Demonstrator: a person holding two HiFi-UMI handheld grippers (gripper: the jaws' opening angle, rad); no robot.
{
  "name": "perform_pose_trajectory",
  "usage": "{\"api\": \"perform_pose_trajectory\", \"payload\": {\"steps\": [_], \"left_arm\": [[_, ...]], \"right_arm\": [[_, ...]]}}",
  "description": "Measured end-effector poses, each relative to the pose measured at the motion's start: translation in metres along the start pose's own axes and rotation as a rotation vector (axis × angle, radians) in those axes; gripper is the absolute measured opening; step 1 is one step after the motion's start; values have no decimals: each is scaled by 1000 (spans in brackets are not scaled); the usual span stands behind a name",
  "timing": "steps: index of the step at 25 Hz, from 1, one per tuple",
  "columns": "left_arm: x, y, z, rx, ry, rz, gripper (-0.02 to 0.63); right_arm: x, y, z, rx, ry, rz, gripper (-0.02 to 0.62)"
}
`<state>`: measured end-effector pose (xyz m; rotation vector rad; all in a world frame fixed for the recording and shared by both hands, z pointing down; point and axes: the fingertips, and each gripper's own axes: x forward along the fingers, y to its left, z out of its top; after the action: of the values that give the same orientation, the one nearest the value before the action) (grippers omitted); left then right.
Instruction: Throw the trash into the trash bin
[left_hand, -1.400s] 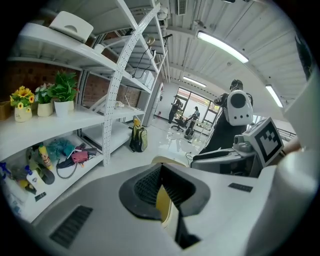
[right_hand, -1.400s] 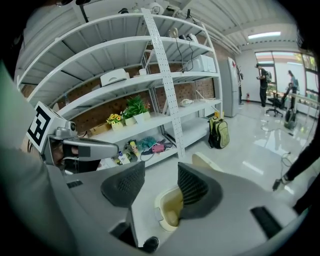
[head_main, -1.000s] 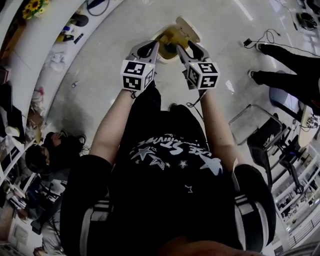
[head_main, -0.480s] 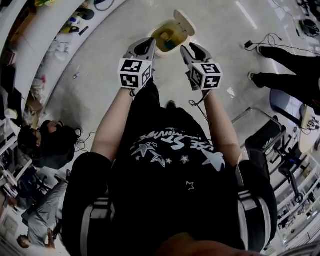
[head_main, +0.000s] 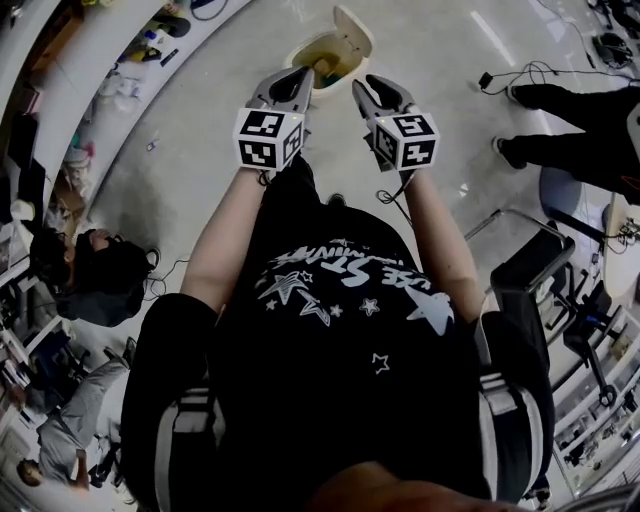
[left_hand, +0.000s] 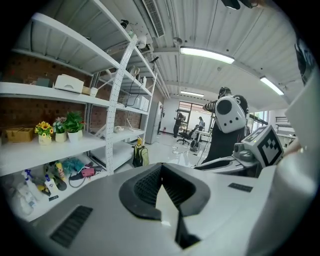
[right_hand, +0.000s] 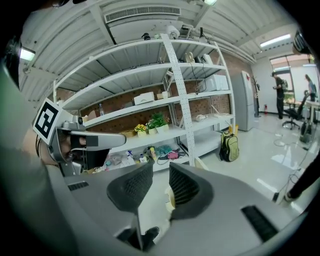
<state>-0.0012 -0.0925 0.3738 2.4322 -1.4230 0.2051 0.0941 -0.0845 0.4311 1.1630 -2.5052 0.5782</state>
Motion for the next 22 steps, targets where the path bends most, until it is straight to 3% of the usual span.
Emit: {"api": "perform_pose_trajectory", "payload": {"steps": [10,22], "left_arm": [[-38,-55,-7,7,-33,4,9],[-59,-96,-6,33,-54,-4,9]], "right_arm": [[-67,10,-26,-16,-31,-29,28],[-113,11,-29,26,-88,-1,6]]}}
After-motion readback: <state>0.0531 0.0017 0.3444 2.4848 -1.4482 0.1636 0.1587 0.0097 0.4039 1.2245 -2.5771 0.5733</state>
